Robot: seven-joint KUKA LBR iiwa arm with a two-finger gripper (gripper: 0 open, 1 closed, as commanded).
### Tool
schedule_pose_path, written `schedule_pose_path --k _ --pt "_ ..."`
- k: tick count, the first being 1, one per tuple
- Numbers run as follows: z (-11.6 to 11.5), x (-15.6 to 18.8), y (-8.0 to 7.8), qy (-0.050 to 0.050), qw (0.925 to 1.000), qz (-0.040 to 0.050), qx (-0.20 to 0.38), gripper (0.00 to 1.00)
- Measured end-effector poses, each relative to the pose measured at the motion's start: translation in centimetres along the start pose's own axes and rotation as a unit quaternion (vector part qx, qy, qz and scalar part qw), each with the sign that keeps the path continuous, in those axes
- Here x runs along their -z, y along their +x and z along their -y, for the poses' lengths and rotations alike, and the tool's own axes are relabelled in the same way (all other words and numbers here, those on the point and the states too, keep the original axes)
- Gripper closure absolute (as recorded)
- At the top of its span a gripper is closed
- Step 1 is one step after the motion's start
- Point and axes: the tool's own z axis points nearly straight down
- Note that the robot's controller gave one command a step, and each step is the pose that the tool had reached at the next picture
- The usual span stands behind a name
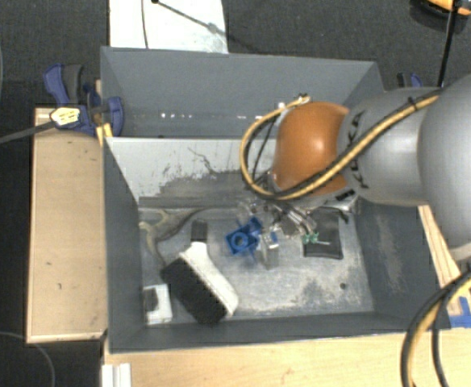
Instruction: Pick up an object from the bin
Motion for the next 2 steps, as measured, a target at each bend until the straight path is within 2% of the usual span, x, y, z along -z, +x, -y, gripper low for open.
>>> schedule_pose_path --k 2 --pt "0.0 3.9 0.1 0.001 1.0 0.0027 0.0 1.0"
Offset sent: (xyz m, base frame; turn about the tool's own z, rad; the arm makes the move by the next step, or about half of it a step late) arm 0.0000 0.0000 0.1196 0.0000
